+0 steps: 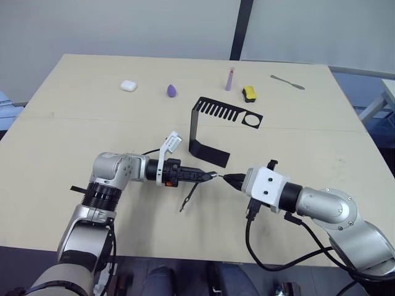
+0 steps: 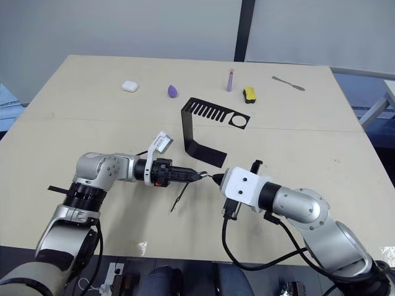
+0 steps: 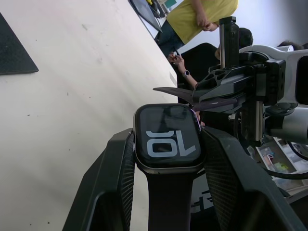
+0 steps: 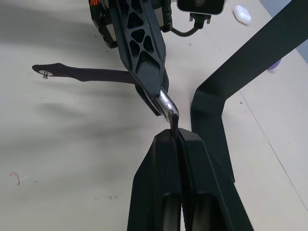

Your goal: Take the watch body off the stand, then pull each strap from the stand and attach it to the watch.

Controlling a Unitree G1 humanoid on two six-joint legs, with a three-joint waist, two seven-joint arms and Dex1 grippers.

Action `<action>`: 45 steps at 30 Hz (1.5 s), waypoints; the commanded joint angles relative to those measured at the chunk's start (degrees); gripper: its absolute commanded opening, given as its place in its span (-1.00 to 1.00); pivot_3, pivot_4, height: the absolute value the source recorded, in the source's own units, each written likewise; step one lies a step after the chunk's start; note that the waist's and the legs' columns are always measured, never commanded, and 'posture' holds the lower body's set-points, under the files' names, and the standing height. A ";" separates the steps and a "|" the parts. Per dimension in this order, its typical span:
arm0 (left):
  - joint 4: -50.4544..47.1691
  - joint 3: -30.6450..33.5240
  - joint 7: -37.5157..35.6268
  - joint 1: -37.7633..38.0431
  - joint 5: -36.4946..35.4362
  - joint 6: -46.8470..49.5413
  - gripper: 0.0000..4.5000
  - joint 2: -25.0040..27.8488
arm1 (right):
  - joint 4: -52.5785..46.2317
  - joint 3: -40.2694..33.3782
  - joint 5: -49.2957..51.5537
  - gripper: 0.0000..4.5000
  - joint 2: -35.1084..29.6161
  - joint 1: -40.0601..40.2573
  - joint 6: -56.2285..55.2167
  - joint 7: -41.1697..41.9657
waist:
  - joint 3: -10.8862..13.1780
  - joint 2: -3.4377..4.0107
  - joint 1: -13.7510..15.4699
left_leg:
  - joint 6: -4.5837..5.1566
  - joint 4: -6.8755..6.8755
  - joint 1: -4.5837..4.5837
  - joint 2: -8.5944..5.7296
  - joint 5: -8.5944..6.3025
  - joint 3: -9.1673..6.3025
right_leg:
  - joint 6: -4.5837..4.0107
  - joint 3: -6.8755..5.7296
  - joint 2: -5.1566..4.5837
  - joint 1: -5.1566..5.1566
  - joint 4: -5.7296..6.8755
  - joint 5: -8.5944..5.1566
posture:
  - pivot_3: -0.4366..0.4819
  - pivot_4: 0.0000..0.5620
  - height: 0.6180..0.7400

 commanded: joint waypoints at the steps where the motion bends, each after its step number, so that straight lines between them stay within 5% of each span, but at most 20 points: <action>1: -2.50 1.08 0.04 0.20 -1.50 0.04 -0.30 0.04 | -1.51 -0.15 -0.65 -1.00 0.32 -0.30 -0.27 -0.16 | 0.00 0.00 0.00 | 0.00 0.00 0.00 0.00 0.00 0.00 | 0.00 0.00 0.00 0.00 0.00 0.00 | -0.05 -0.47 1.00; 45: -4.49 1.60 2.50 -0.49 -2.51 0.91 -0.30 -2.75 | 0.79 1.61 -4.54 -1.00 -0.40 -3.55 -3.52 3.25 | 0.00 0.00 -0.01 | -0.01 0.05 0.02 0.00 0.01 0.01 | -0.04 0.00 0.00 -0.02 0.13 -0.02 | -0.05 -0.47 1.00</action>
